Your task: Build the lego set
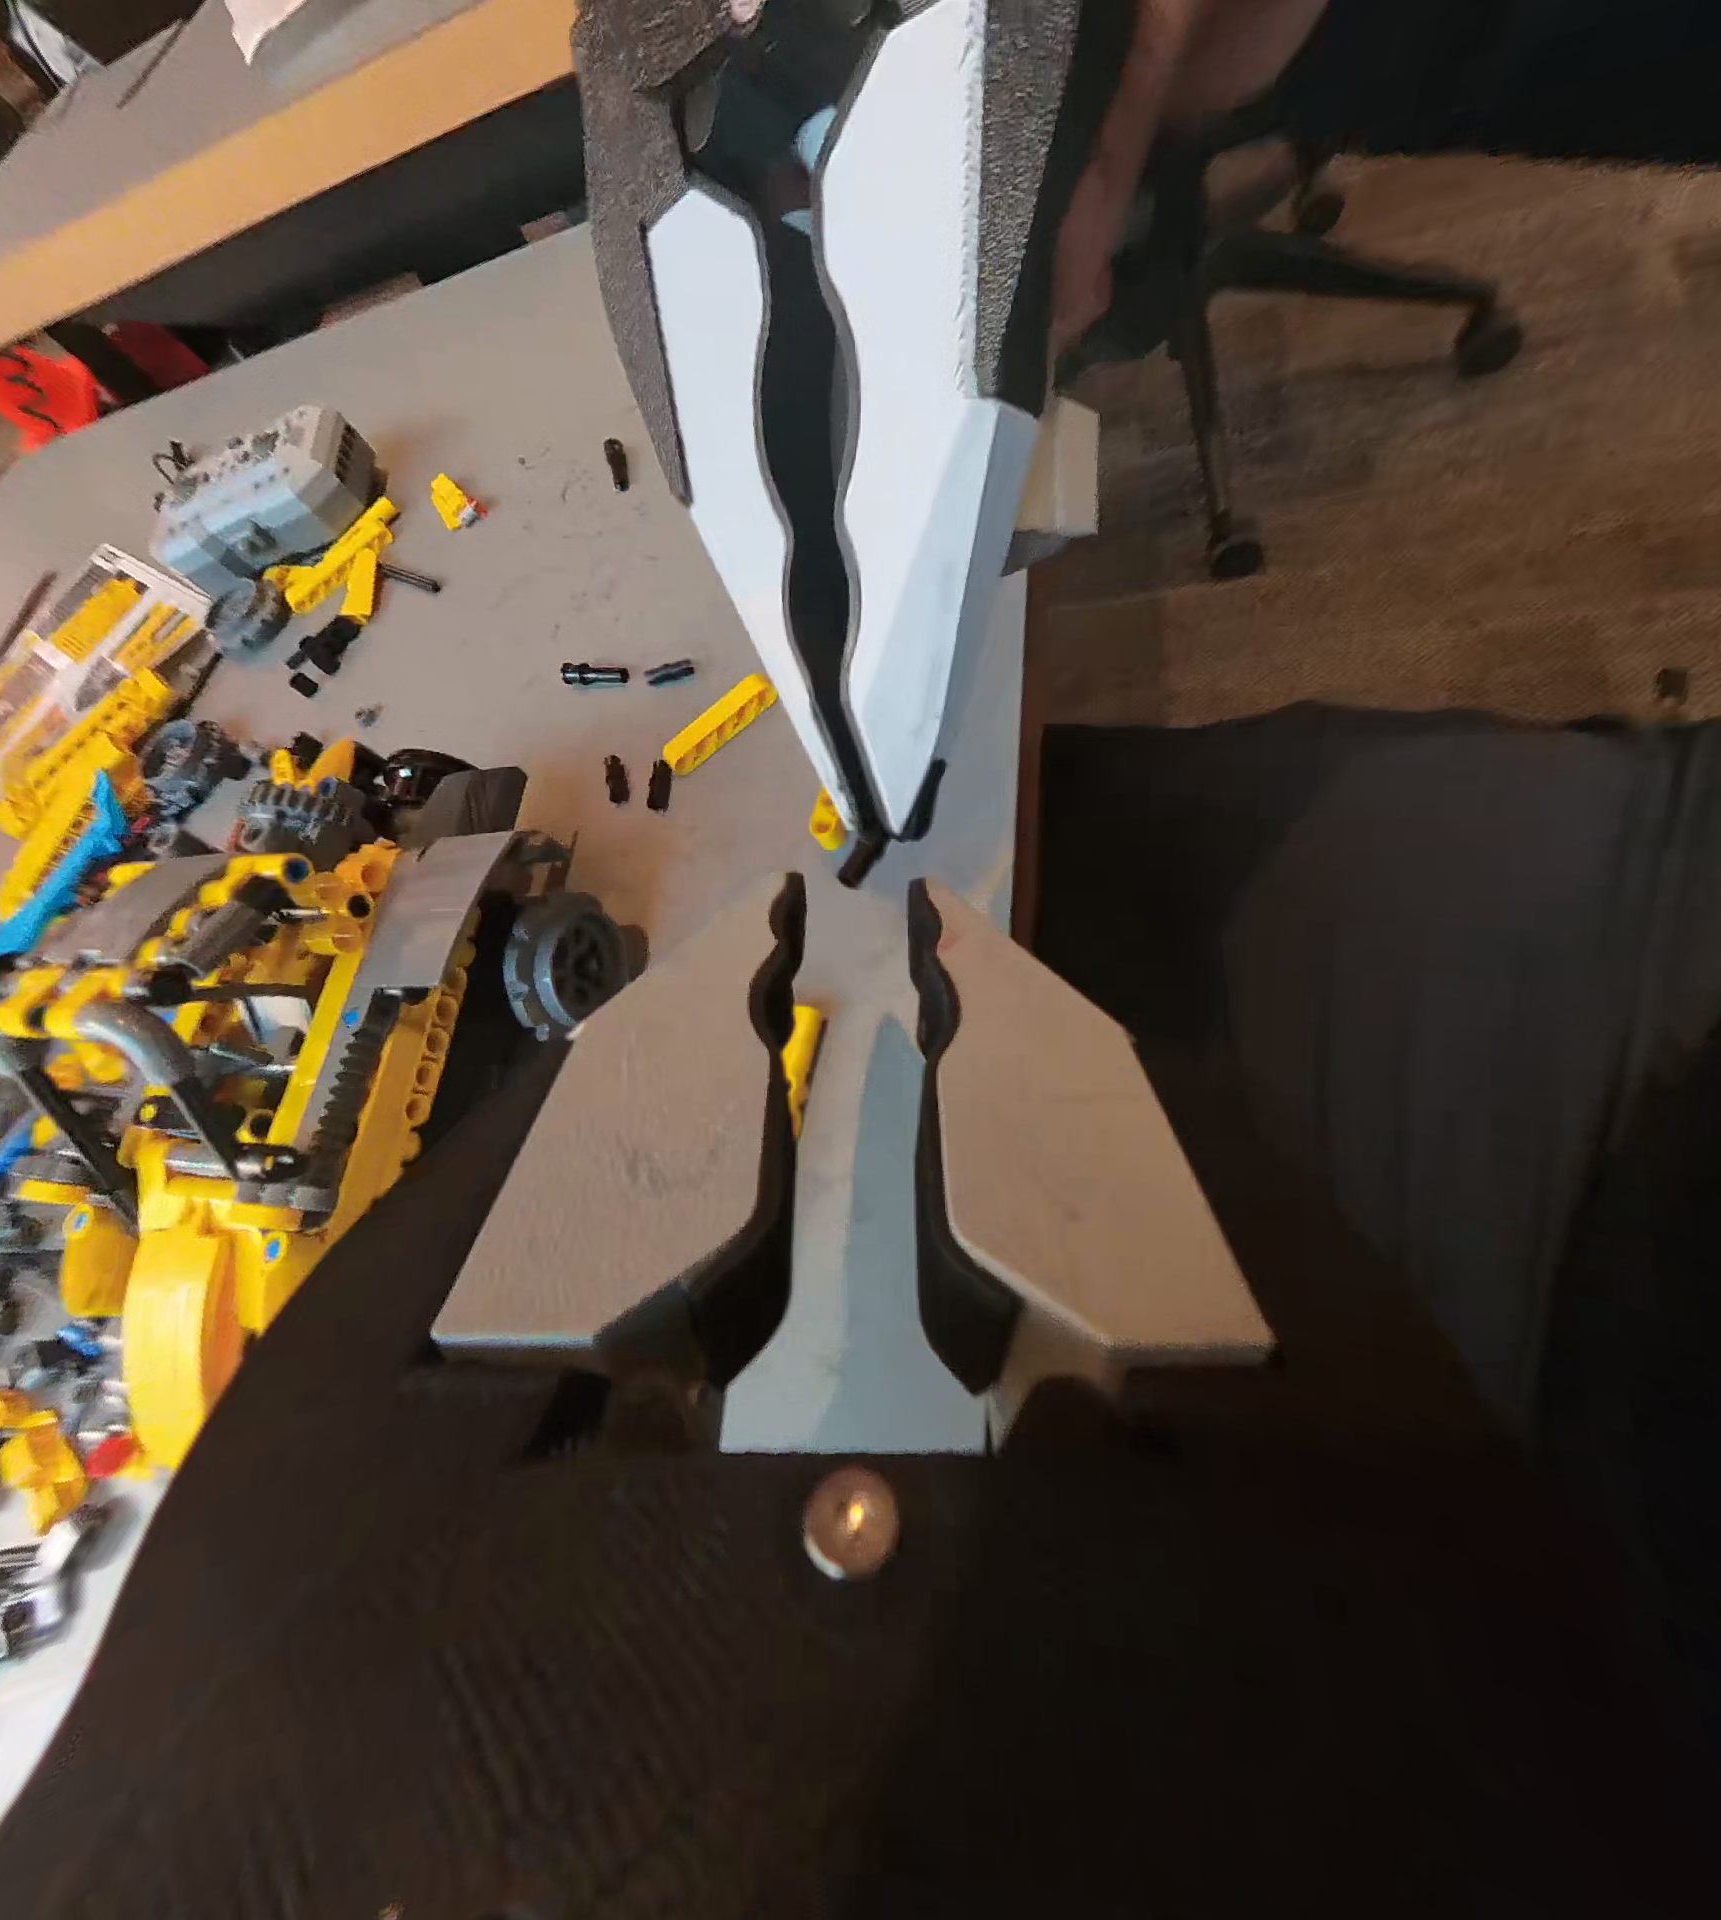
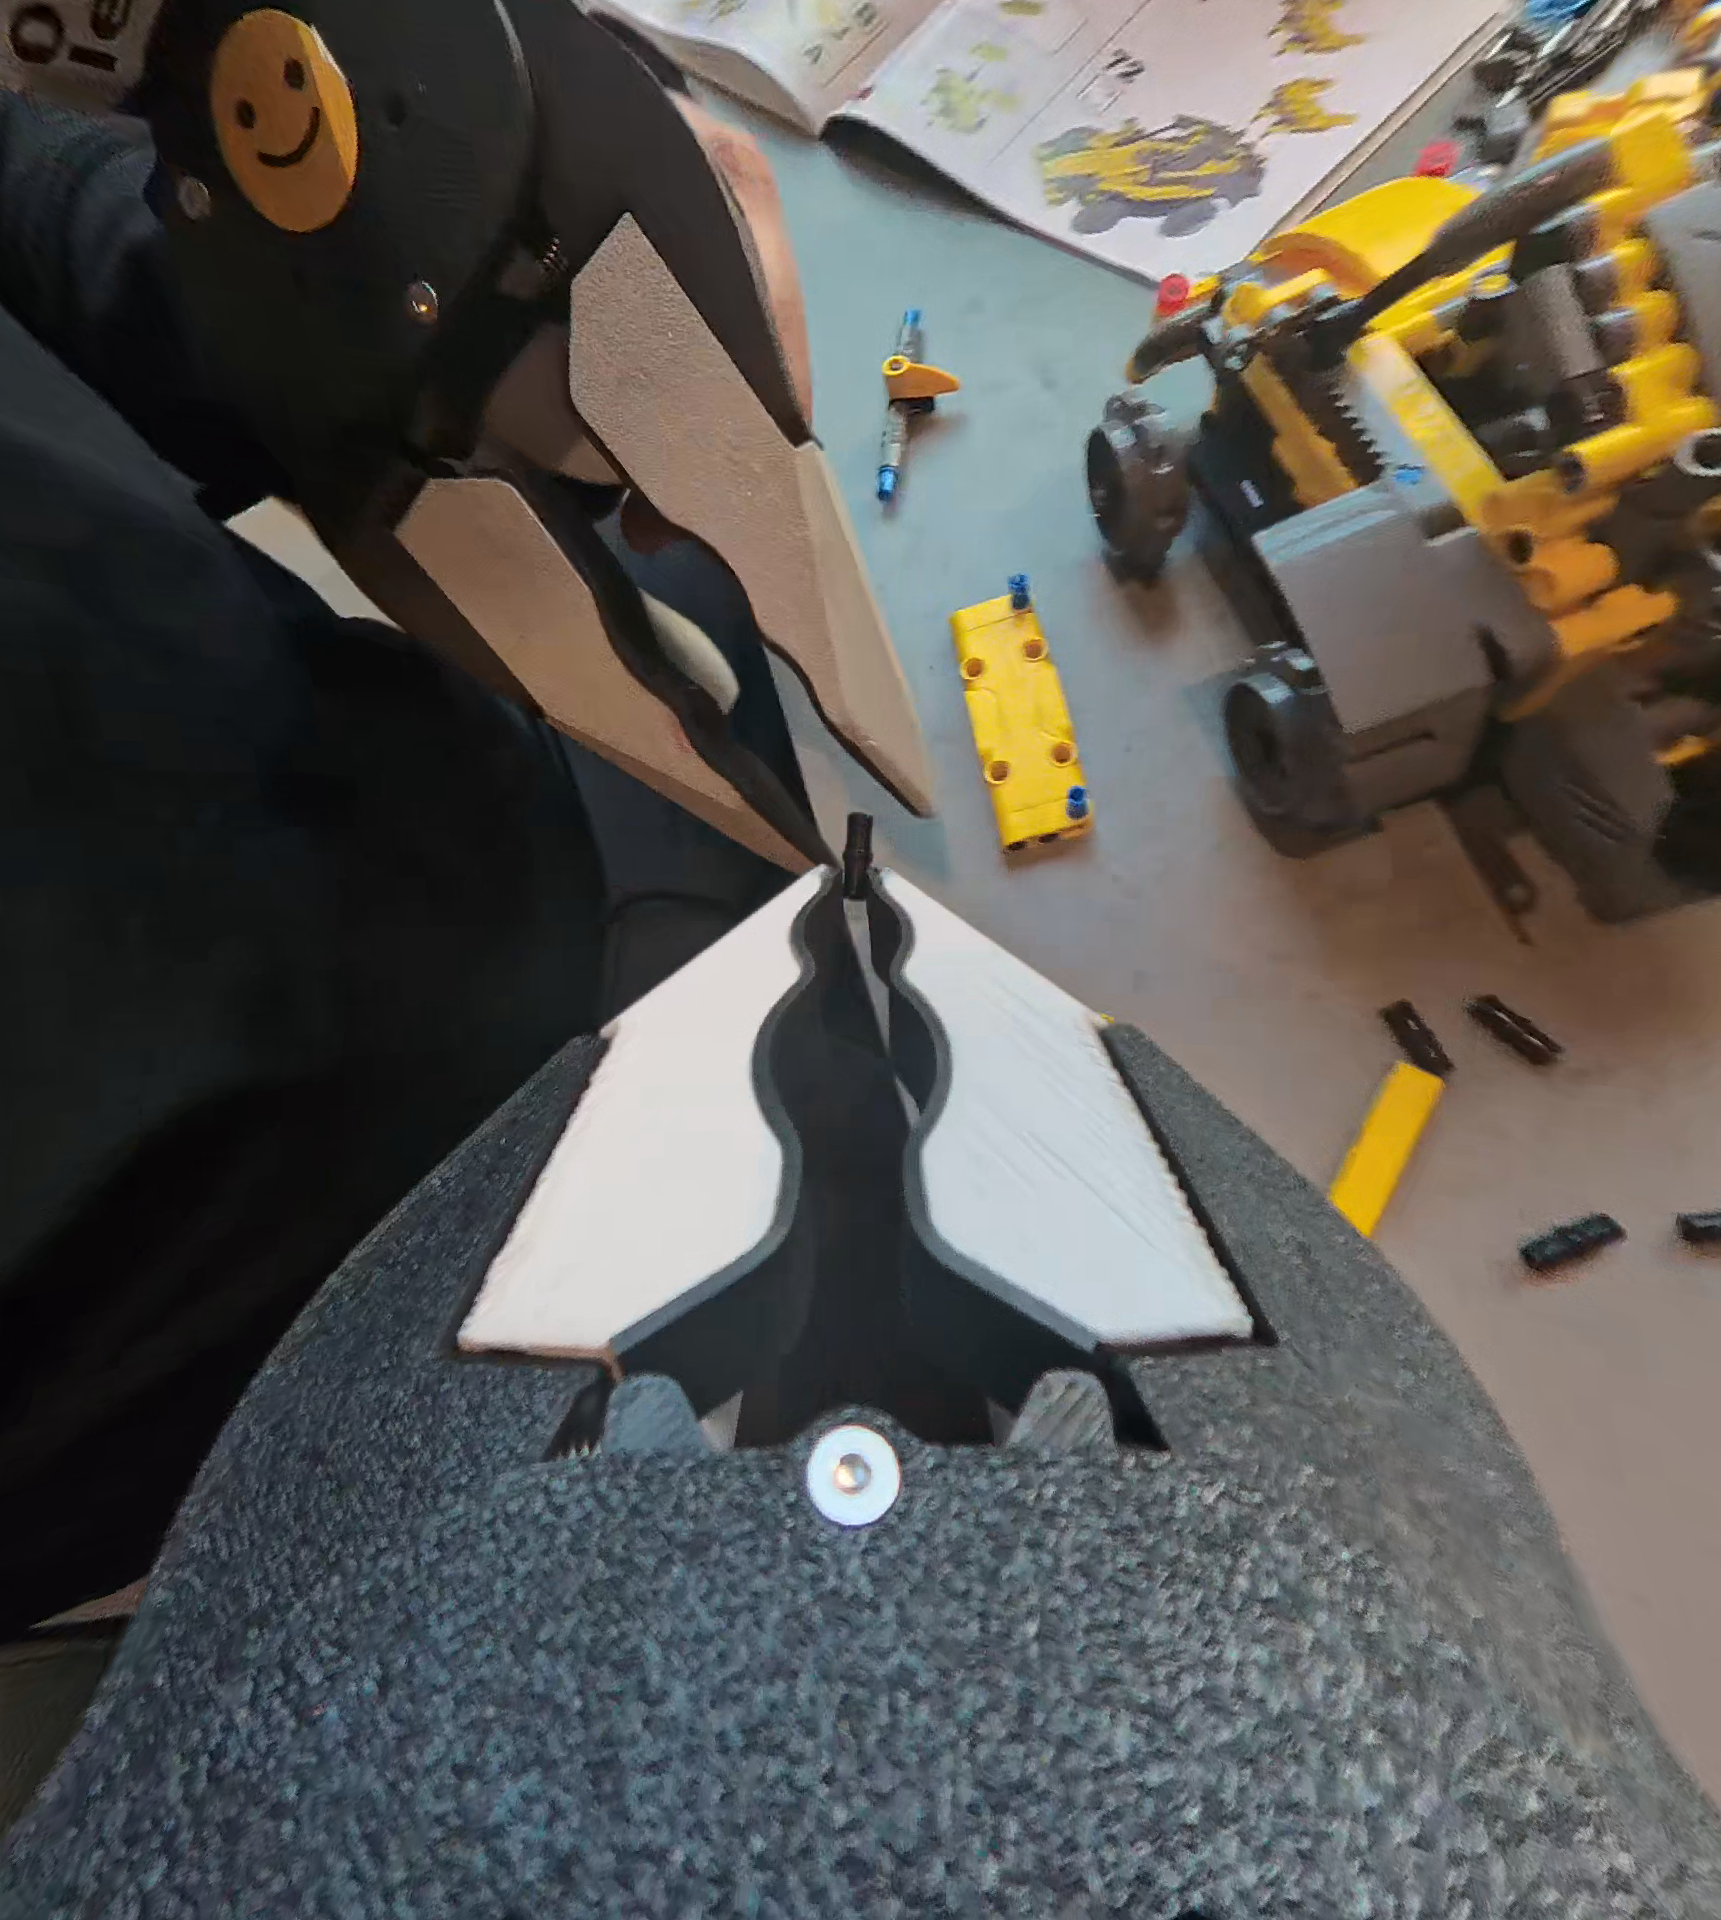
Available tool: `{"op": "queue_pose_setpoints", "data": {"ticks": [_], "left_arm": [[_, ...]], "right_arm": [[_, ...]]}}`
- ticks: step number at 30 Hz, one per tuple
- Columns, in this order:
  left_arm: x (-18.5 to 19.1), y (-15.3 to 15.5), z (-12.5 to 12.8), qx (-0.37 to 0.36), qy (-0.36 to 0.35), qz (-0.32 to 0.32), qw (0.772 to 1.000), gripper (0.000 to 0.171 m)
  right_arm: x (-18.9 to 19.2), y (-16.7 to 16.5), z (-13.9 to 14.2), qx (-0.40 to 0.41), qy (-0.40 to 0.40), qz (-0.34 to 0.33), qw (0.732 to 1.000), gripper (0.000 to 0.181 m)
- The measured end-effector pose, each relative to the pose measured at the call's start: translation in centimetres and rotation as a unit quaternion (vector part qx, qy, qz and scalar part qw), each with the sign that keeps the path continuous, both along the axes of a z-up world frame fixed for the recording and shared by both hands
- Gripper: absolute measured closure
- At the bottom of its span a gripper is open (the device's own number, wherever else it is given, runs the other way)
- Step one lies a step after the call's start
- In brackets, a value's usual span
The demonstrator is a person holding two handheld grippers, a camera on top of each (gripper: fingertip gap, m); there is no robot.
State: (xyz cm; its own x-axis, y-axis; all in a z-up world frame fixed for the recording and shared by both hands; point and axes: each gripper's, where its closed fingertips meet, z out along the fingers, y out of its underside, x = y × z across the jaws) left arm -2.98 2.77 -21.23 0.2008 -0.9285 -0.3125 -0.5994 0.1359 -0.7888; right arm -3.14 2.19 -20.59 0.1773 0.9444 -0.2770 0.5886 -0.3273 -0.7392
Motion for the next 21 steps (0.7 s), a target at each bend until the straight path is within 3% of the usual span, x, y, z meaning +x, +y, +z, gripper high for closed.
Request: {"op": "queue_pose_setpoints", "data": {"ticks": [6,10,16,21], "left_arm": [[-0.5,0.0,-0.7,0.105,0.052,-0.008,0.993,0.170],[-0.7,0.4,-0.5,0.127,0.049,0.009,0.991,0.170],[-0.4,1.4,1.2,0.110,-0.037,0.073,0.991,0.171],[0.3,0.8,3.2,0.130,-0.095,0.074,0.984,0.171]], "right_arm": [[-1.0,-0.7,-0.4,-0.034,0.007,0.007,0.999,0.177],[-1.2,-0.3,-0.3,-0.049,0.027,-0.007,0.998,0.177],[-1.0,1.4,1.6,-0.012,0.116,-0.072,0.991,0.175],[-0.2,0.8,3.4,-0.023,0.187,-0.093,0.978,0.174]]}}
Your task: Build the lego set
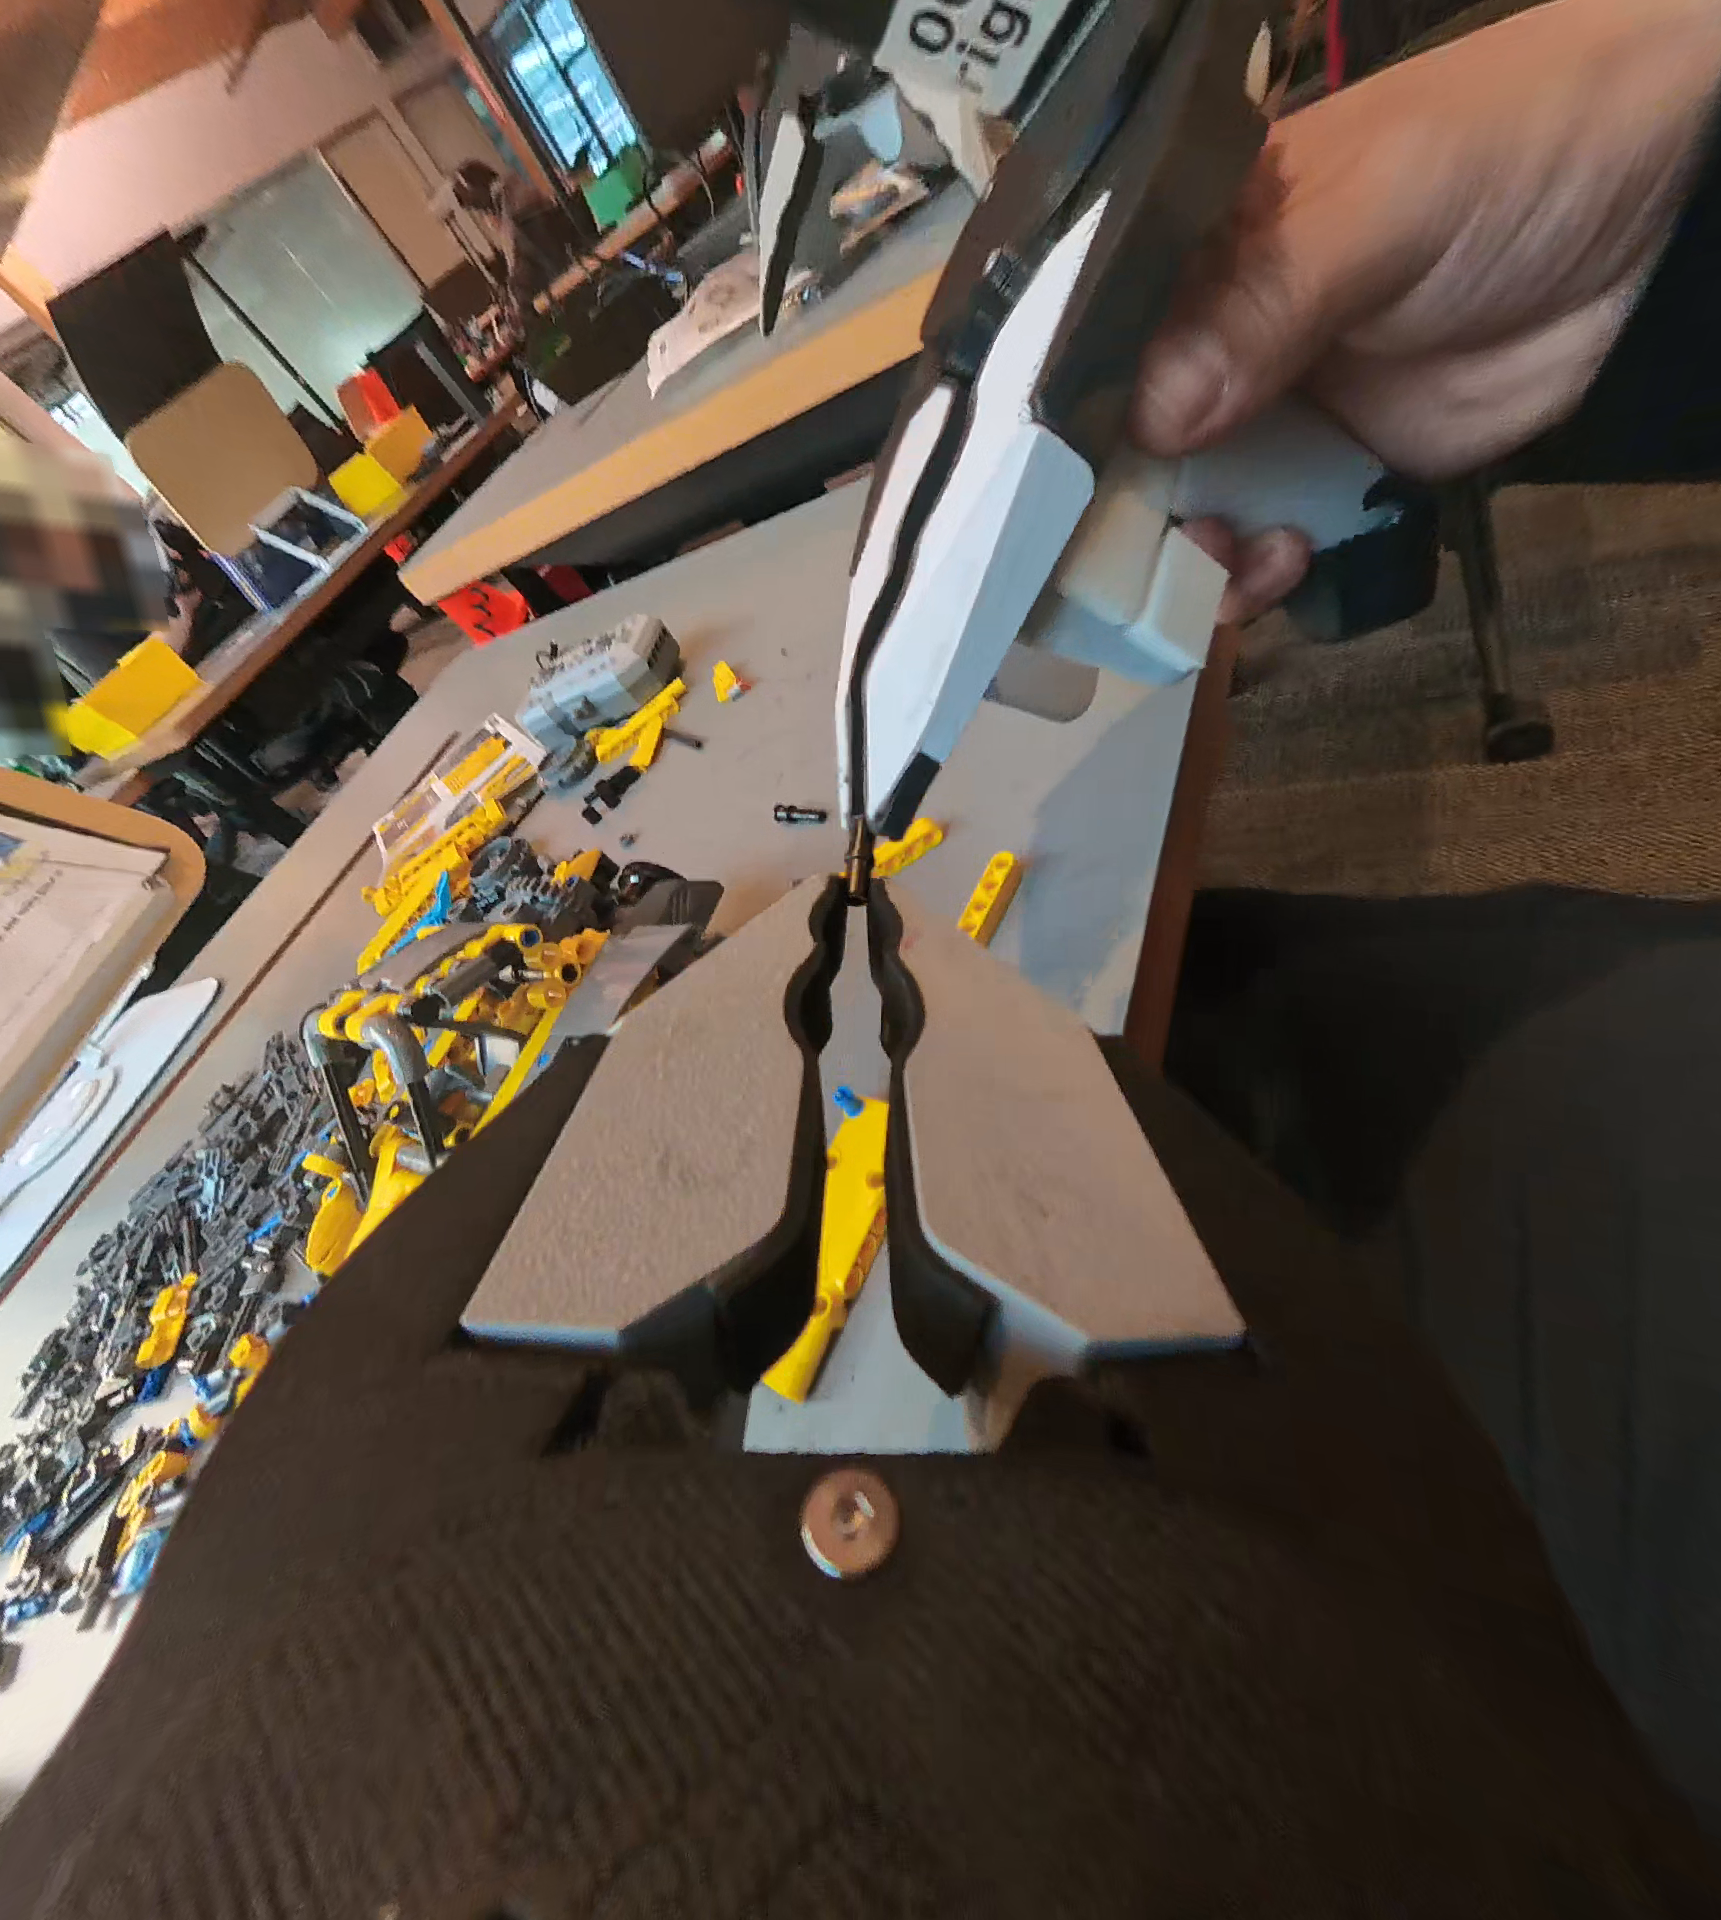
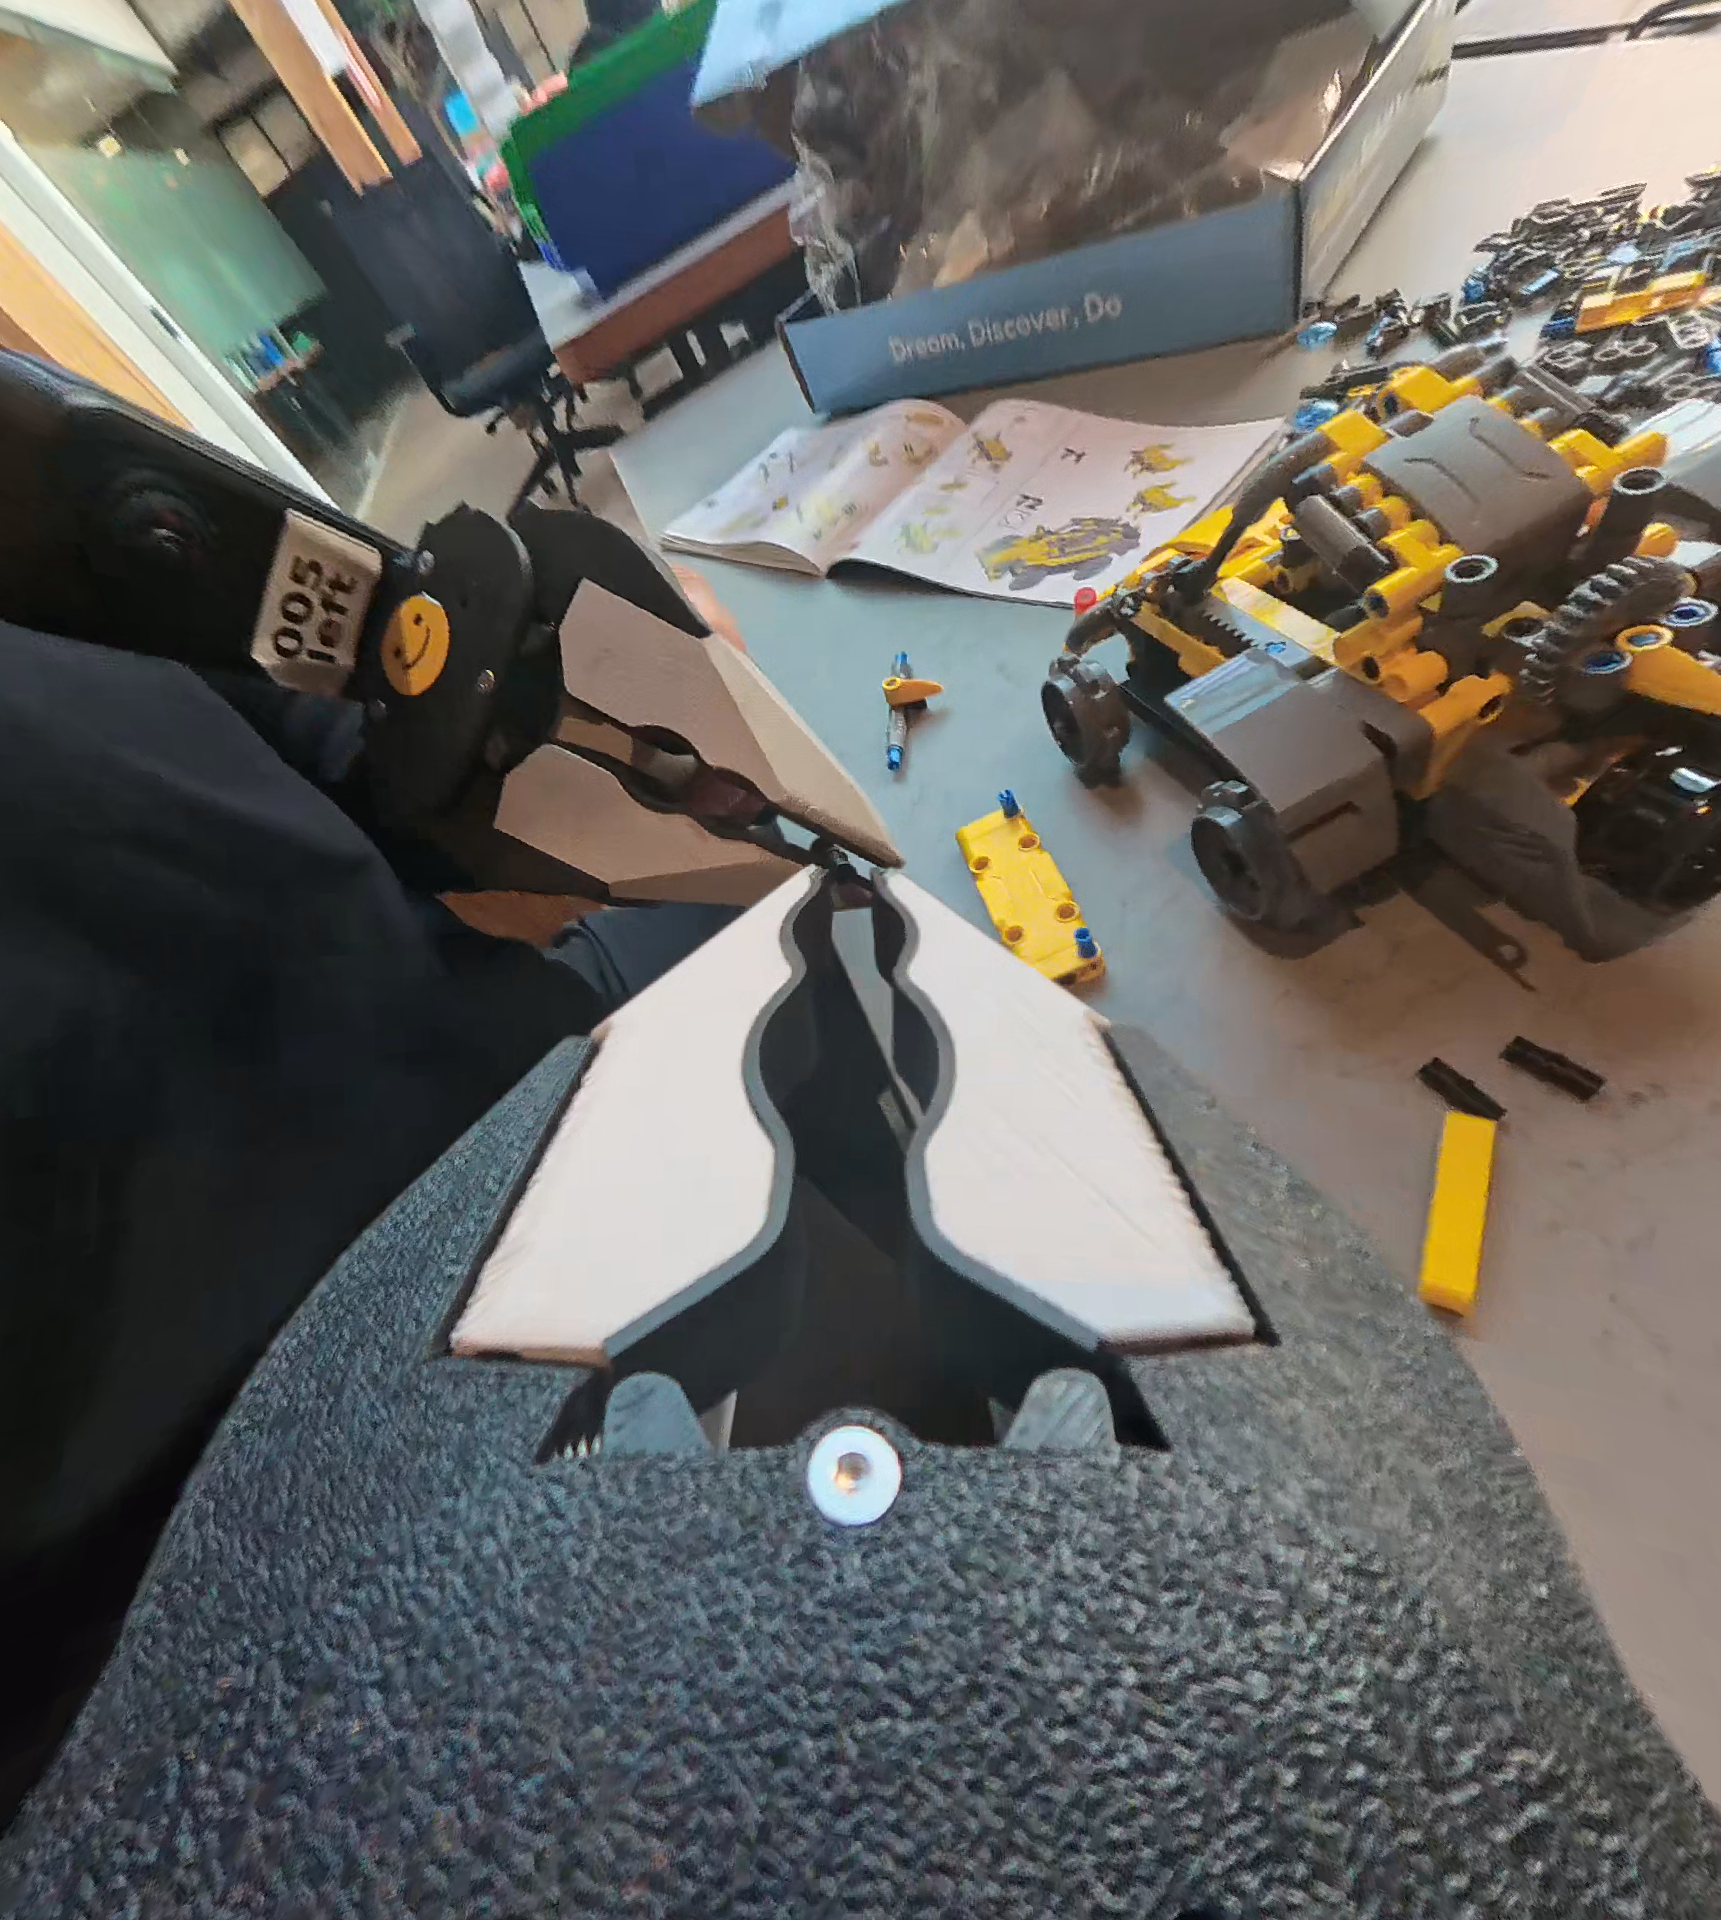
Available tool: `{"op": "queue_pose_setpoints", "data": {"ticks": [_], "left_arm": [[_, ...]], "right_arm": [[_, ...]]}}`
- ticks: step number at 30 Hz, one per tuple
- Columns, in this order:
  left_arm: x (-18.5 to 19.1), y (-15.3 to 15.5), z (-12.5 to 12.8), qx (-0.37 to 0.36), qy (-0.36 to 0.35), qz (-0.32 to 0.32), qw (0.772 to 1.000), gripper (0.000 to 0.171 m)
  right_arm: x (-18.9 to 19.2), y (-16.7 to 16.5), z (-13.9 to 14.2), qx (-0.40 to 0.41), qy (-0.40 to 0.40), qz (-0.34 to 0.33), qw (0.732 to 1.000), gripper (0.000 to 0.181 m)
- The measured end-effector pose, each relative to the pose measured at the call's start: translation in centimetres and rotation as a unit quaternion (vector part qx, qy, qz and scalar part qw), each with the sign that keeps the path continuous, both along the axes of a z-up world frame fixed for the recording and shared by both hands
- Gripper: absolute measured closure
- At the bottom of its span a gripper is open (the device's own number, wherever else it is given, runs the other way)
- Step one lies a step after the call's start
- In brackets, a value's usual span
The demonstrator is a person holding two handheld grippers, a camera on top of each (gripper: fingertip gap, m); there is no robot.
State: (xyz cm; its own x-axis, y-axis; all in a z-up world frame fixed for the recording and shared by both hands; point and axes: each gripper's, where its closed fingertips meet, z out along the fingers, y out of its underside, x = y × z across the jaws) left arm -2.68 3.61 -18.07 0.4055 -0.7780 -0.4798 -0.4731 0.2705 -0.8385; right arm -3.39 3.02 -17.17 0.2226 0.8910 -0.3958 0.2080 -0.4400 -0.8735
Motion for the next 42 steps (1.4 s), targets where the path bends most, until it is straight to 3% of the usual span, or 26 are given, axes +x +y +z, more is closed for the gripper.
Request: {"op": "queue_pose_setpoints", "data": {"ticks": [13,16,18,21,25,27,30,34,36,42], "left_arm": [[1.0,-0.4,-0.3,0.078,0.043,-0.002,0.996,0.171],[1.6,-0.4,-1.7,0.040,0.066,-0.008,0.997,0.171],[2.0,-0.3,-2.5,-0.004,0.072,-0.013,0.997,0.170],[2.5,0.6,-4.1,-0.073,0.106,-0.010,0.992,0.155],[3.2,1.7,-5.8,-0.128,0.155,-0.013,0.980,0.146],[3.6,2.0,-6.4,-0.149,0.170,-0.020,0.974,0.147],[3.7,2.6,-7.5,-0.170,0.200,-0.022,0.965,0.146],[4.0,3.3,-7.8,-0.177,0.219,-0.023,0.959,0.154],[4.5,3.0,-7.9,-0.192,0.221,-0.035,0.956,0.164],[5.7,2.8,-8.0,-0.192,0.214,-0.053,0.956,0.166]], "right_arm": [[0.6,-0.7,-0.3,-0.032,0.009,-0.008,0.999,0.175],[1.7,-0.3,-0.9,-0.007,-0.025,-0.031,0.999,0.176],[4.0,1.1,-1.8,0.020,-0.076,-0.077,0.994,0.177],[9.5,3.4,-4.3,0.052,-0.195,-0.156,0.967,0.177],[17.6,7.1,-4.9,0.056,-0.255,-0.274,0.926,0.177],[20.1,8.8,-5.4,0.071,-0.290,-0.295,0.908,0.177],[19.1,10.1,-6.0,0.055,-0.263,-0.264,0.926,0.177],[18.9,11.5,-7.3,0.039,-0.269,-0.248,0.930,0.177],[18.5,11.6,-8.2,0.011,-0.269,-0.232,0.935,0.177],[17.7,11.7,-8.4,-0.012,-0.234,-0.224,0.946,0.177]]}}
